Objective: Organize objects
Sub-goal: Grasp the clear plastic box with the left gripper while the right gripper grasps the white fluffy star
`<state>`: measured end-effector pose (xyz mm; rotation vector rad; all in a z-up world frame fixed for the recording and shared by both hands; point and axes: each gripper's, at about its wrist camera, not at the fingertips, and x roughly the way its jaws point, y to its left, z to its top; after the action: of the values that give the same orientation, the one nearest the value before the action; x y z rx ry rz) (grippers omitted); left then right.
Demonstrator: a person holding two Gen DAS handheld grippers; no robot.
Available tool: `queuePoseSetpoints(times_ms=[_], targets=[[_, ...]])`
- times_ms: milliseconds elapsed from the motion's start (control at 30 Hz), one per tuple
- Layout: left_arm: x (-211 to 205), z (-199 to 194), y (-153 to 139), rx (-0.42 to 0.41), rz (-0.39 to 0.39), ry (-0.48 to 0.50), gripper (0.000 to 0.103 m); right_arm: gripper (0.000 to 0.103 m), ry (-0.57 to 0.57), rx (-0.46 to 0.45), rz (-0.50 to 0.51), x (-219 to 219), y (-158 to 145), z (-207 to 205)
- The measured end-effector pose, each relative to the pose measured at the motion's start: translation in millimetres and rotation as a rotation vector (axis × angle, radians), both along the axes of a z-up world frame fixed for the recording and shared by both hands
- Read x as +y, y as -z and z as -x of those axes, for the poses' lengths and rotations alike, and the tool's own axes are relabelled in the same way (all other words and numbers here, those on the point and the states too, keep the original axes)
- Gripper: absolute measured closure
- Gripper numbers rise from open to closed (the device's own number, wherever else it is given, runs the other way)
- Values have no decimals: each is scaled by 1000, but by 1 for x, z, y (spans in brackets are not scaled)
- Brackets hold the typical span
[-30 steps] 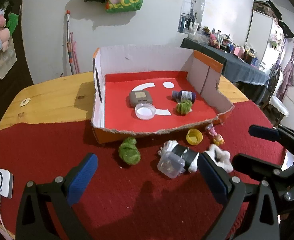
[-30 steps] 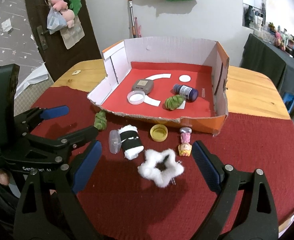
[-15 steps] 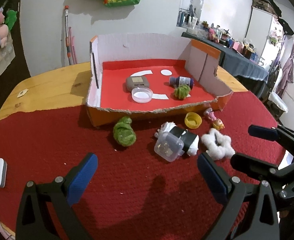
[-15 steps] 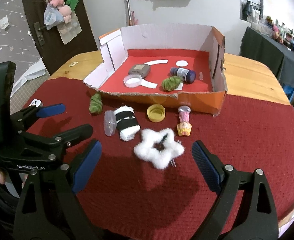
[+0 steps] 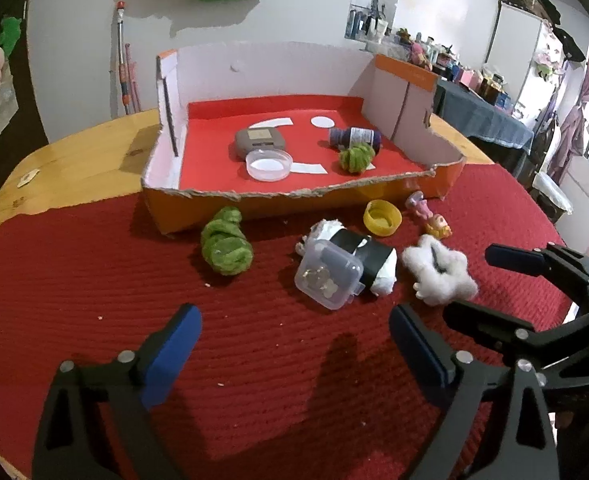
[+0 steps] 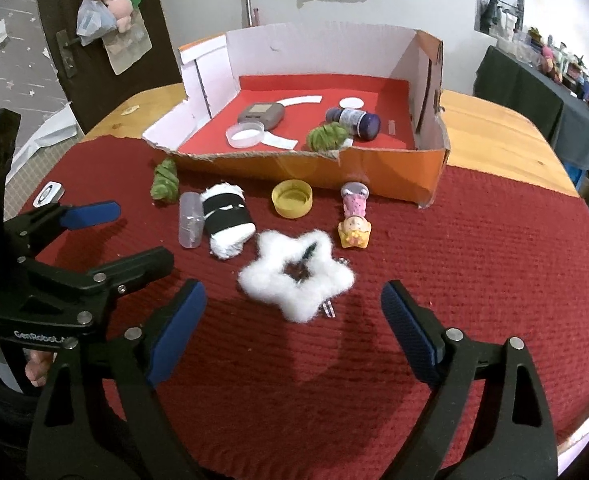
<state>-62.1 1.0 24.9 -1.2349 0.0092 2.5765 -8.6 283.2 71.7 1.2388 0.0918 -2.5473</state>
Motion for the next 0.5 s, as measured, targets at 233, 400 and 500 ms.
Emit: queuePoseSetpoints(times_ms=[233,400,500], targets=[[3,9,9,-26,-5,12,14,22,2,-18,-18,0,11,8],[6,15,12,-23,-2,20,18,26,3,-23,-24,0,16,13],[6,18,12,-20,-7,26,20,26,0,-19,-27,0,17,16]])
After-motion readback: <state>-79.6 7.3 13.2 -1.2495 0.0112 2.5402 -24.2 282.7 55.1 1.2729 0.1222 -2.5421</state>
